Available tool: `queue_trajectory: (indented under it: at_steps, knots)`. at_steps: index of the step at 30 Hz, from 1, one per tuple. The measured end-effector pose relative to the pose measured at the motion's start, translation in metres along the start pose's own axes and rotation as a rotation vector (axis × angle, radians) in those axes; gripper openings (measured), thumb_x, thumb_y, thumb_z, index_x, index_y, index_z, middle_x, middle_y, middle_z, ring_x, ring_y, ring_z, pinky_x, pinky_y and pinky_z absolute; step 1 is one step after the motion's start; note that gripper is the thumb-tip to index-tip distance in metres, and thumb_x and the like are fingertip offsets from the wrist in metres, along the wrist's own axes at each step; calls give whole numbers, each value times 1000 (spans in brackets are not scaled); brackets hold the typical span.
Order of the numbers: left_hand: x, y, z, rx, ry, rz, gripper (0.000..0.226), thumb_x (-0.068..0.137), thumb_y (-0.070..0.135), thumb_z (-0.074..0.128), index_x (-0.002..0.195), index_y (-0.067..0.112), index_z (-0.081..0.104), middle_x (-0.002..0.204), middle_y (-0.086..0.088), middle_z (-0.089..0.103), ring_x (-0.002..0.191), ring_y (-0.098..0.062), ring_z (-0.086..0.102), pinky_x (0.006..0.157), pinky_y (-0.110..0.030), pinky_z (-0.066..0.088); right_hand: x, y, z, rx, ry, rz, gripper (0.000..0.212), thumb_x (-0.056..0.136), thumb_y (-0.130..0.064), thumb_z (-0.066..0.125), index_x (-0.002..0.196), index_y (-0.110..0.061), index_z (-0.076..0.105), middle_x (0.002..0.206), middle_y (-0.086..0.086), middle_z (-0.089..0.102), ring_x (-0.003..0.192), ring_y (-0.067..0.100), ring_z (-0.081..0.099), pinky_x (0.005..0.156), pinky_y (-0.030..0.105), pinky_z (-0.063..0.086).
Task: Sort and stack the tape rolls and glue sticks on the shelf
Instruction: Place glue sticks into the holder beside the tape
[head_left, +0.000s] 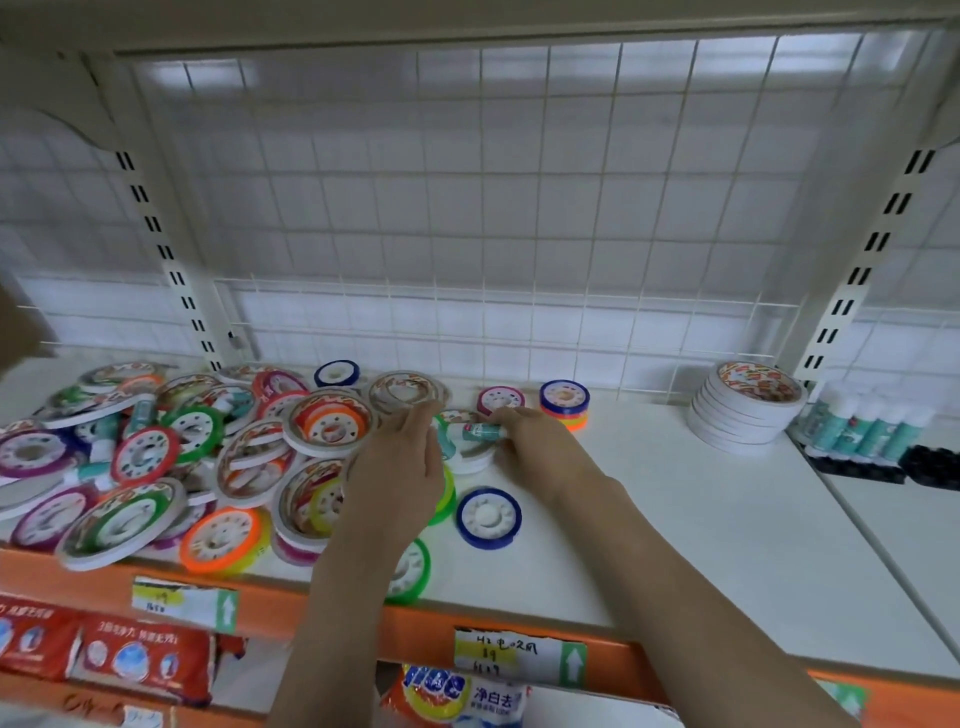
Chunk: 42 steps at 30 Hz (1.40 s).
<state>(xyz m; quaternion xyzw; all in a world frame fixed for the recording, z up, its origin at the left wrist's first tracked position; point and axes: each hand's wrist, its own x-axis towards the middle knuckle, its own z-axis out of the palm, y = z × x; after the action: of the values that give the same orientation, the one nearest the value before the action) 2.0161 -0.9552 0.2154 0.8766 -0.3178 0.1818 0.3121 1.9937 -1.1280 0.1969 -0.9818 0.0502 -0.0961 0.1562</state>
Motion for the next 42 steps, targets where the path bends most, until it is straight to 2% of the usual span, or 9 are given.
queue_trajectory:
  at_steps: [4, 7, 12, 18, 29, 33, 36, 38, 42]
  knots:
    - [-1, 9, 4, 2, 20, 4, 30, 93, 11, 47, 122, 10, 54, 103, -10, 60, 84, -24, 56, 62, -25, 33, -21, 6, -4, 9, 76, 60, 25, 85, -5, 46, 109, -8, 52, 104, 12, 56, 93, 31, 54, 66, 33, 39]
    - [-1, 15, 9, -9, 7, -4, 24, 90, 8, 52, 113, 6, 58, 90, -9, 59, 75, -22, 53, 59, -24, 31, -41, 16, -7, 23, 93, 140, 23, 84, -6, 47, 107, -7, 50, 106, 11, 54, 93, 30, 51, 71, 36, 43]
    - [-4, 30, 18, -77, 42, 50, 11, 88, 6, 53, 97, 6, 59, 64, 13, 34, 52, 2, 34, 49, -11, 20, -74, 32, -12, 36, 149, 191, 53, 89, -2, 45, 141, -9, 37, 112, 13, 49, 103, 31, 50, 83, 27, 36]
    - [-10, 59, 32, -183, -29, 124, 45, 91, 25, 28, 120, 9, 59, 111, -11, 55, 88, -22, 55, 74, -24, 37, -116, 47, -28, 62, 298, 325, 48, 89, 2, 42, 137, 0, 38, 113, 16, 45, 97, 37, 49, 79, 33, 36]
    - [-16, 136, 82, -341, -147, 149, 32, 69, 2, 78, 95, 3, 60, 97, 0, 46, 70, 4, 44, 70, 2, 32, -186, 114, -62, 158, 514, 501, 30, 78, 3, 53, 107, -5, 52, 101, 12, 51, 82, 35, 52, 60, 30, 23]
    - [-18, 167, 105, -282, -123, 188, 26, 77, 11, 74, 80, 12, 48, 80, 2, 49, 68, -13, 44, 57, -19, 28, -204, 147, -77, 117, 537, 513, 23, 82, -8, 58, 104, -8, 51, 91, 7, 56, 79, 32, 52, 58, 32, 19]
    - [-21, 194, 120, -282, -93, 187, 16, 92, 25, 55, 101, 12, 54, 87, -3, 58, 77, -22, 54, 63, -27, 35, -215, 174, -88, 103, 559, 478, 22, 82, -7, 59, 103, -7, 53, 88, 11, 61, 82, 33, 53, 58, 31, 21]
    - [-22, 211, 131, -224, -72, 215, 39, 96, 30, 39, 128, 10, 51, 97, -12, 60, 84, -29, 56, 70, -36, 45, -221, 192, -96, 119, 571, 468, 21, 83, -6, 57, 103, -6, 51, 83, 9, 57, 82, 32, 51, 59, 31, 20]
    - [-24, 236, 154, -81, -13, 210, 48, 93, 28, 26, 119, 3, 58, 84, -15, 59, 70, -36, 55, 63, -44, 47, -234, 225, -108, 141, 575, 417, 38, 84, -1, 50, 120, -10, 40, 69, -1, 46, 65, 29, 50, 48, 29, 23]
